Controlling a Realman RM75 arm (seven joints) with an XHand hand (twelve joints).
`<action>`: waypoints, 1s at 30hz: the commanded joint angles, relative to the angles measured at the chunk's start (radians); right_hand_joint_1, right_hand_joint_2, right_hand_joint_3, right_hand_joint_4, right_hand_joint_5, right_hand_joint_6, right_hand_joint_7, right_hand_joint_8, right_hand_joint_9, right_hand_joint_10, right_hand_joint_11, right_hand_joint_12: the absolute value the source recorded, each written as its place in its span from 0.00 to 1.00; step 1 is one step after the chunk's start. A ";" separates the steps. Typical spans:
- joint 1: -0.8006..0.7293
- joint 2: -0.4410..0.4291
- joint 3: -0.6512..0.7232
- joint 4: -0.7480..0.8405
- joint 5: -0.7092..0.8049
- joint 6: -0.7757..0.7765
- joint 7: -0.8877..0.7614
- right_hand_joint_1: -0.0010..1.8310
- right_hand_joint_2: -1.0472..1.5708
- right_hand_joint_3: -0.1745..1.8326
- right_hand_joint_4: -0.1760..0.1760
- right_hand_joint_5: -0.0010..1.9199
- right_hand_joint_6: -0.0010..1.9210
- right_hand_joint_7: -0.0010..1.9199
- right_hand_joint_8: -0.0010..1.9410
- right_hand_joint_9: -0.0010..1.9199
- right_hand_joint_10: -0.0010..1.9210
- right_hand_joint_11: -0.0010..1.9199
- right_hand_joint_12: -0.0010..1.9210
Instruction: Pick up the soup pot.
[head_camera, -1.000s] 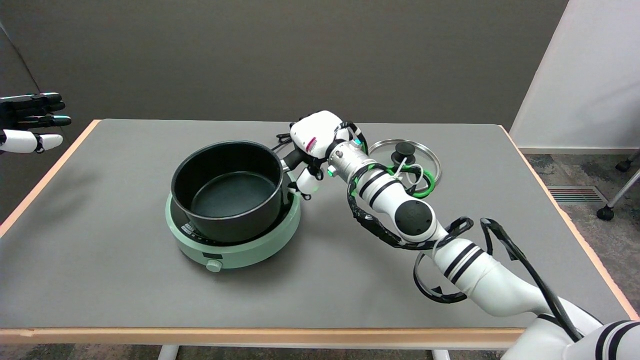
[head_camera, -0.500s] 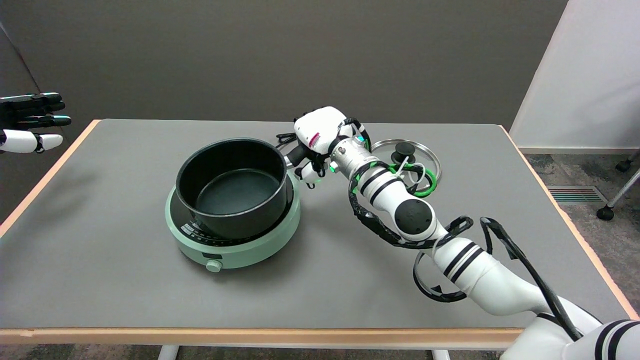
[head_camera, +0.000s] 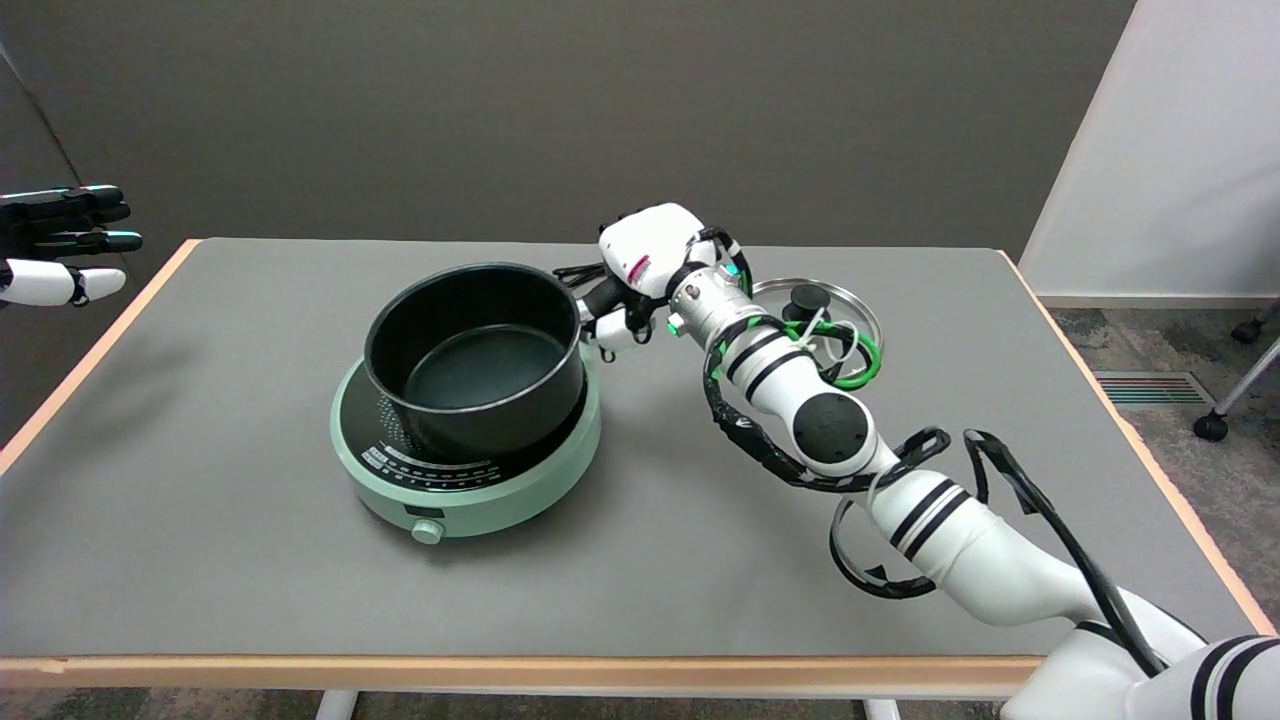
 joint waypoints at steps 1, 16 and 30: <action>0.007 0.029 0.001 -0.010 0.012 -0.039 0.002 0.47 0.75 0.49 0.28 0.90 0.90 0.90 0.89 0.90 0.90 0.90 0.90; -0.003 0.065 0.063 0.013 0.015 -0.065 0.002 0.50 0.76 0.63 0.26 0.89 0.89 0.89 0.88 0.89 0.89 0.89 0.89; -0.055 0.159 0.230 0.112 0.042 -0.068 0.002 0.50 0.77 0.65 0.26 0.89 0.88 0.89 0.88 0.89 0.88 0.89 0.88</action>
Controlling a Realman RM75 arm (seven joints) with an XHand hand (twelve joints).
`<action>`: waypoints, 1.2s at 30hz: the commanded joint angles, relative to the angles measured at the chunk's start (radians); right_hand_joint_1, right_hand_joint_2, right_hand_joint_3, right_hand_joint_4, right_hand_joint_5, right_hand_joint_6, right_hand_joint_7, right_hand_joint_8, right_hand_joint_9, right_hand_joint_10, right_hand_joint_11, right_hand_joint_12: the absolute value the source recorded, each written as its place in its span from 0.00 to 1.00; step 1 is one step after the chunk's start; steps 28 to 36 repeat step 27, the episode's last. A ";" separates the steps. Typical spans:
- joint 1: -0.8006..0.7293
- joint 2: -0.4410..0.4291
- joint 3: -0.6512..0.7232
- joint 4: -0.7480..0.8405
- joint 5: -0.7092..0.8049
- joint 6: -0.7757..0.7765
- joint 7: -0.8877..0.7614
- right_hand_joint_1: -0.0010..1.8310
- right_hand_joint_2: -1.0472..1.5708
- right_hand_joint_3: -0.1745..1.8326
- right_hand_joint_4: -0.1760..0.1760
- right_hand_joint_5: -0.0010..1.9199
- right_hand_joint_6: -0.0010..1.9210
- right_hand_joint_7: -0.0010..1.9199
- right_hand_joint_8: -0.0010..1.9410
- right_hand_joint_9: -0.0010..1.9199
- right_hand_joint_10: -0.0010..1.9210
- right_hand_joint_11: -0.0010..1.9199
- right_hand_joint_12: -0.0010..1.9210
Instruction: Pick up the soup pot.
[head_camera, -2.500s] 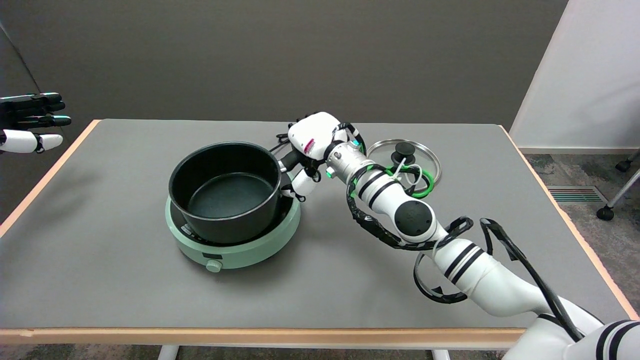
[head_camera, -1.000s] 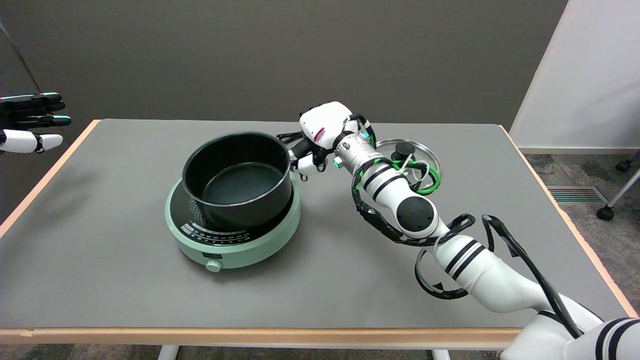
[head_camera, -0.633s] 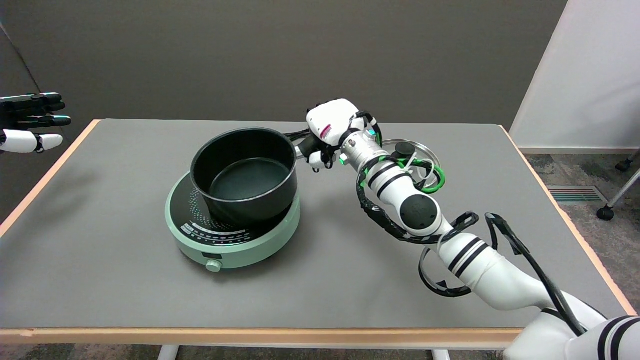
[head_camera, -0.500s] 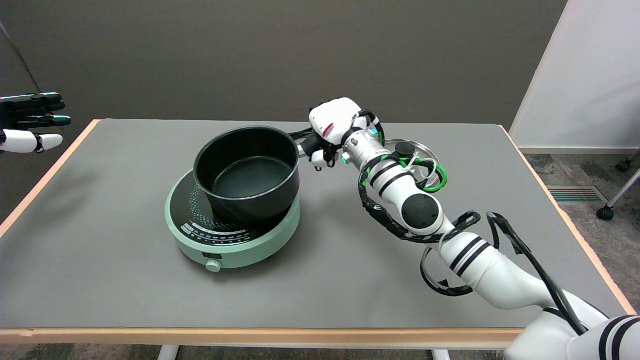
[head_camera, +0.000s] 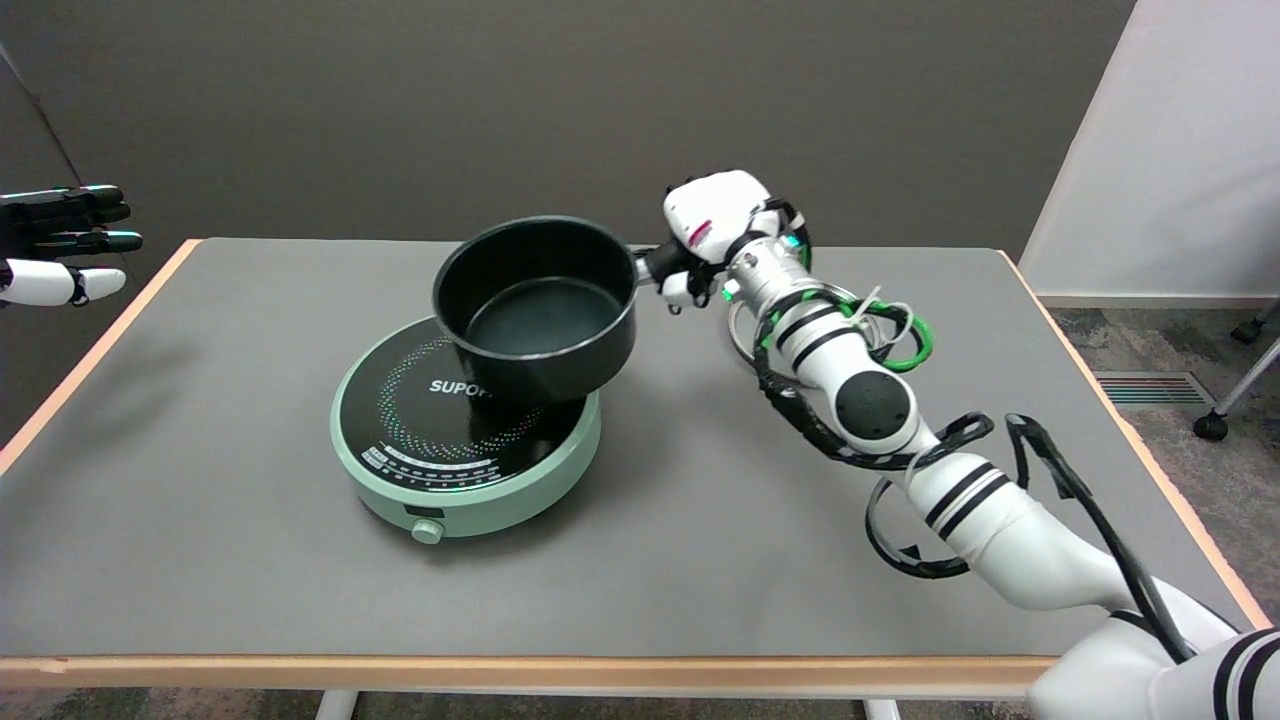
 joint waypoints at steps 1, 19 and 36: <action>-0.059 0.092 0.175 0.100 0.018 -0.012 0.000 0.50 0.77 0.65 0.26 0.89 0.88 0.89 0.88 0.89 0.88 0.89 0.88; -0.365 0.137 0.506 0.282 0.062 0.027 -0.008 0.51 0.76 0.68 0.26 0.89 0.89 0.89 0.88 0.89 0.89 0.89 0.89; -0.522 0.109 0.606 0.340 0.062 0.027 -0.008 0.51 0.77 0.68 0.26 0.90 0.90 0.90 0.89 0.90 0.90 0.90 0.90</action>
